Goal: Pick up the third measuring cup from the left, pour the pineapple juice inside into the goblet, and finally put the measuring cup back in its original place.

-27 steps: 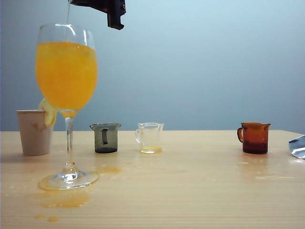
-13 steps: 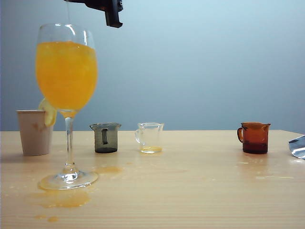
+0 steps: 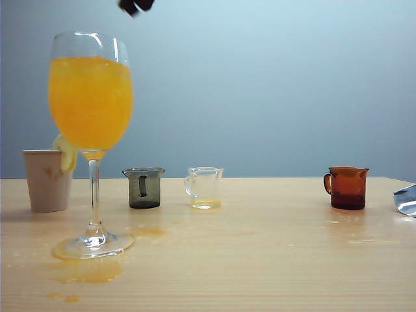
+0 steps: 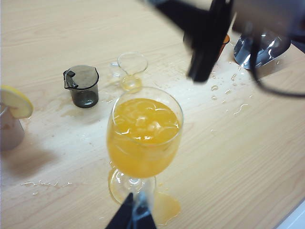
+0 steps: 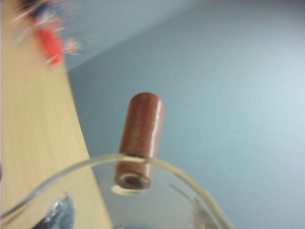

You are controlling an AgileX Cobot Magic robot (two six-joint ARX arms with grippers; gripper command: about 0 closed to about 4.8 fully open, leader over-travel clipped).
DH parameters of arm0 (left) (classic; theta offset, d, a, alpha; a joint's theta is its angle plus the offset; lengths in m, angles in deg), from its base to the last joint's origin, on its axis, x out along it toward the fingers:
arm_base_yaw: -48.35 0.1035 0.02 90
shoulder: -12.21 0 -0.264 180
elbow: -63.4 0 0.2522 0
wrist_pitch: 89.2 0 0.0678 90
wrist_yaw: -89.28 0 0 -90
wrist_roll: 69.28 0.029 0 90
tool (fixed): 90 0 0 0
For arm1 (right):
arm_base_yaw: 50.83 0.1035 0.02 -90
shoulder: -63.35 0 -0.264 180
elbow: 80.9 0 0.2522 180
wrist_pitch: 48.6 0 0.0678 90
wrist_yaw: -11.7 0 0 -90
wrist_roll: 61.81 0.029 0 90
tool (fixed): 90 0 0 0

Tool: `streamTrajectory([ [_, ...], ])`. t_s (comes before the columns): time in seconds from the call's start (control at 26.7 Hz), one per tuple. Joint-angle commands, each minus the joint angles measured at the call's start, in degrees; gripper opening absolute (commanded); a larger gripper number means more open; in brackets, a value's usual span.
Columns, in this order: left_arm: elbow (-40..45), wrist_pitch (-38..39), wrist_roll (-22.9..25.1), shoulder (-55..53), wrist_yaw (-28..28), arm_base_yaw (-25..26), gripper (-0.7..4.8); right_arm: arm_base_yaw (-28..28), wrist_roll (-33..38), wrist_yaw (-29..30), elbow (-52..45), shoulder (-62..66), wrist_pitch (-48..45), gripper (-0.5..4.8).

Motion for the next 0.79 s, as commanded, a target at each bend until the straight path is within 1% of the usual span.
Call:
streamTrajectory([
  [0.04, -0.2, -0.52, 0.0, 0.07, 0.11, -0.04, -0.03, -1.07, 19.8, -12.39, 0.39, -0.92, -6.16, 1.69],
  [0.11, -0.2, -0.55, 0.0, 0.07, 0.11, -0.04, -0.03, -1.79, 21.73, -22.69, -0.66, -0.92, -9.88, 2.16],
  [0.19, -0.2, -0.55, 0.0, 0.07, 0.11, -0.02, -0.03, -2.51, 26.21, -28.55, -2.05, -1.09, -11.52, 2.16],
  [0.22, -0.2, -0.52, 0.0, 0.07, 0.11, -0.04, -0.03, -3.26, 30.18, -30.32, -3.26, -1.46, -11.78, 2.16],
  [0.37, -0.2, -0.52, 0.0, 0.07, 0.09, -0.02, -0.03, -6.82, 45.57, -30.84, -9.64, -2.89, -11.67, 2.16],
  [0.45, -0.2, -0.52, 0.0, 0.09, 0.11, -0.02, -0.03, -8.26, 50.18, -31.12, -13.09, -3.21, -11.58, 2.16],
  [0.56, -0.2, -0.52, 0.0, 0.09, 0.09, -0.02, -0.03, -9.57, 55.1, -31.04, -17.09, -3.15, -11.15, 2.16],
  [0.64, -0.2, -0.52, 0.0, 0.07, 0.09, -0.04, -0.03, -10.36, 58.4, -30.73, -18.56, -3.02, -8.41, 2.15],
  [0.71, -0.2, -0.52, 0.0, 0.07, 0.11, -0.02, -0.03, -11.3, 63.76, -29.38, -19.8, -2.78, -3.76, 2.14],
  [0.75, -0.2, -0.52, 0.0, 0.07, 0.13, -0.02, -0.03, -12.66, 69.7, -27.98, -21.0, -2.27, -0.44, 2.14],
  [0.79, -0.2, -0.52, 0.0, 0.07, 0.11, -0.02, -0.03, -13.33, 71.82, -27.52, -21.49, -1.51, -0.48, 2.14],
])
